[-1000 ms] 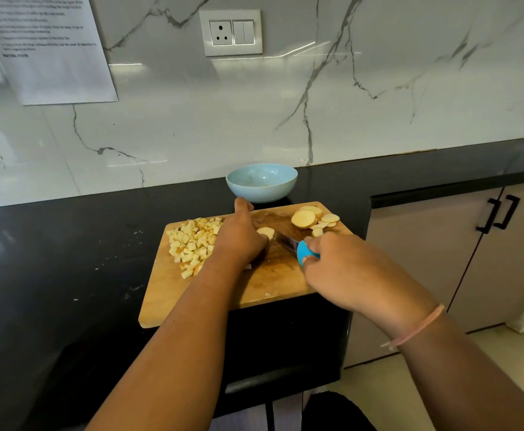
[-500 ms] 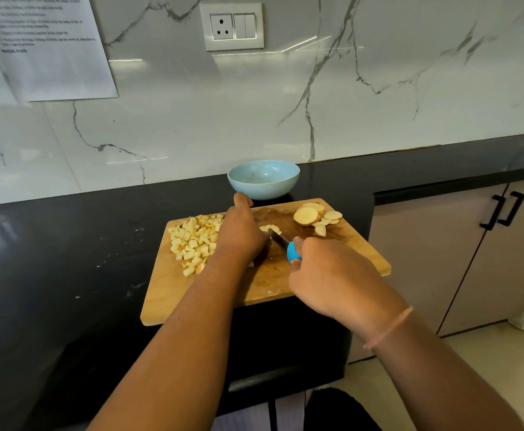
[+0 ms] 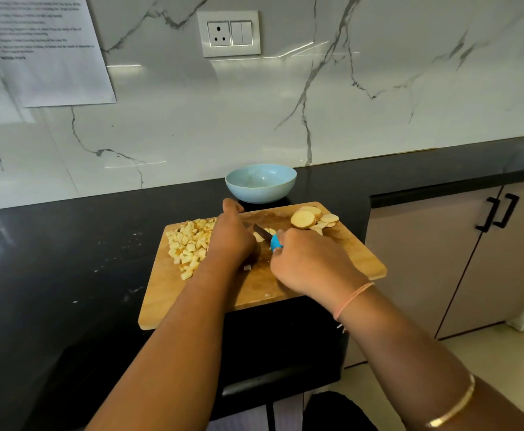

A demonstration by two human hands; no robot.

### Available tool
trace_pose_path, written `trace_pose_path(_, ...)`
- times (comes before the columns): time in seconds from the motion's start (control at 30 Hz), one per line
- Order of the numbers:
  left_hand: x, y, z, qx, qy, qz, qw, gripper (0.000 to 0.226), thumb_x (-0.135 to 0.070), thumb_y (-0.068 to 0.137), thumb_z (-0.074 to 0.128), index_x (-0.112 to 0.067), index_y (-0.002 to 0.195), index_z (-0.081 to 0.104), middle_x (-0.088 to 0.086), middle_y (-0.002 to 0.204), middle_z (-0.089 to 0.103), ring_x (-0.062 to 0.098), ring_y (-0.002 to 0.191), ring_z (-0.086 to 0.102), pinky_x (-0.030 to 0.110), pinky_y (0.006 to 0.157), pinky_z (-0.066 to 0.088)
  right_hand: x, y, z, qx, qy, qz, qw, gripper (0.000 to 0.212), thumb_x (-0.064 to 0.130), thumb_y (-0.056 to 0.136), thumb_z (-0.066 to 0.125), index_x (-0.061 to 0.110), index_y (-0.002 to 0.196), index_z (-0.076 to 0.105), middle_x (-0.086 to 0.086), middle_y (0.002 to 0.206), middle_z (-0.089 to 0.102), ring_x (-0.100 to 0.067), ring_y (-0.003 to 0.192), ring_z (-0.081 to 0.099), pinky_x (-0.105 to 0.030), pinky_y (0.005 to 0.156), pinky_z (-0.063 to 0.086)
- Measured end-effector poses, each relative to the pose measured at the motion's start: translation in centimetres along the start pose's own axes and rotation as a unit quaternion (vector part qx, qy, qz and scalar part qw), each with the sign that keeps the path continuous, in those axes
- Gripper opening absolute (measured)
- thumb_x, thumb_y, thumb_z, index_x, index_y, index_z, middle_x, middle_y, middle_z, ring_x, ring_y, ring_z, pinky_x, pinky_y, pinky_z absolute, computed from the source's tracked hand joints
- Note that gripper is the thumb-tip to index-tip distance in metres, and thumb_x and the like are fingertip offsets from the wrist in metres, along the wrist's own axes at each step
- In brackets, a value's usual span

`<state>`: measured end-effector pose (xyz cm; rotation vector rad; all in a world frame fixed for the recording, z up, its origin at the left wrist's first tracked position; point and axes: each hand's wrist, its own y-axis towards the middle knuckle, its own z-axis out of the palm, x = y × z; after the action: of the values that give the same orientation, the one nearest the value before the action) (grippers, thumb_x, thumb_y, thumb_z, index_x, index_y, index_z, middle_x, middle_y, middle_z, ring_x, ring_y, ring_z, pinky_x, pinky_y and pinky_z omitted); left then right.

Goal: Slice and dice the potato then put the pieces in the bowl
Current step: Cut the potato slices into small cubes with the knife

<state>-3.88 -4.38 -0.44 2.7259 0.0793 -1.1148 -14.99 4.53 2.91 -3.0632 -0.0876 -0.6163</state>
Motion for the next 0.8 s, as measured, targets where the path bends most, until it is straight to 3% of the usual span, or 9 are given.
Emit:
trace_pose_path(0.2, 0.0, 0.1, 0.2, -0.013, 0.012, 0.007, 1.0, 0.052, 0.004, 0.082, 0.062, -0.013, 0.123, 0.035, 0.005, 0.097, 0.05, 0.016, 0.084, 0.05, 0.017, 0.049, 0.034, -0.6, -1.3, 0.3, 0.027, -0.027, -0.006, 0.999, 0.041, 0.029, 0.099, 0.041, 0.022, 0.14, 0.039, 0.006, 0.076, 0.044, -0.013, 0.079, 0.053, -0.028, 0.072, 0.046)
trace_pose_path(0.33, 0.0, 0.2, 0.3, -0.009, 0.015, 0.004, 1.0, 0.055, 0.003, 0.083, 0.062, -0.013, 0.127, 0.034, 0.006, 0.099, 0.051, 0.016, 0.088, 0.053, 0.02, 0.058, 0.041, -1.0, -3.6, 0.4, 0.034, -0.037, -0.02, 0.999, 0.056, 0.032, 0.099, 0.04, 0.024, 0.15, 0.02, 0.008, 0.081, 0.043, -0.016, 0.094, 0.056, -0.03, 0.081, 0.05)
trace_pose_path(0.43, 0.0, 0.2, 0.3, -0.006, 0.007, -0.001, 1.0, 0.055, 0.004, 0.083, 0.063, -0.014, 0.127, 0.035, 0.004, 0.101, 0.049, 0.017, 0.091, 0.054, 0.023, 0.064, 0.044, -1.2, -4.3, -0.5, 0.034, -0.012, -0.014, 0.999, 0.048, 0.031, 0.099, 0.04, 0.022, 0.146, 0.031, 0.006, 0.093, 0.049, -0.014, 0.096, 0.056, -0.031, 0.086, 0.051)
trace_pose_path(0.5, 0.1, 0.2, 0.3, -0.006, -0.004, -0.007, 1.0, 0.053, 0.004, 0.083, 0.063, -0.014, 0.125, 0.035, 0.003, 0.103, 0.05, 0.017, 0.092, 0.054, 0.021, 0.059, 0.043, -1.0, -4.0, -0.9, 0.025, 0.006, -0.008, 1.0, 0.043, 0.031, 0.099, 0.04, 0.022, 0.141, 0.039, 0.005, 0.097, 0.053, -0.014, 0.093, 0.057, -0.031, 0.085, 0.052)
trace_pose_path(0.63, 0.1, 0.0, 0.3, -0.013, -0.016, -0.013, 1.0, 0.052, 0.006, 0.083, 0.061, -0.013, 0.124, 0.036, 0.006, 0.108, 0.054, 0.017, 0.09, 0.054, 0.016, 0.049, 0.036, -0.2, -2.2, -0.5, -0.004, 0.007, -0.011, 1.0, 0.04, 0.031, 0.099, 0.039, 0.022, 0.137, 0.045, 0.004, 0.091, 0.054, -0.015, 0.089, 0.057, -0.03, 0.078, 0.052)
trace_pose_path(0.8, 0.2, 0.0, 0.4, -0.023, -0.024, -0.023, 0.999, 0.05, 0.006, 0.081, 0.061, -0.013, 0.12, 0.037, 0.011, 0.113, 0.055, 0.021, 0.095, 0.055, 0.018, 0.049, 0.036, 0.4, -0.8, 0.2, 0.025, -0.002, -0.006, 1.0, 0.038, 0.032, 0.098, 0.042, 0.02, 0.134, 0.047, 0.005, 0.078, 0.046, -0.017, 0.091, 0.058, -0.031, 0.079, 0.051)
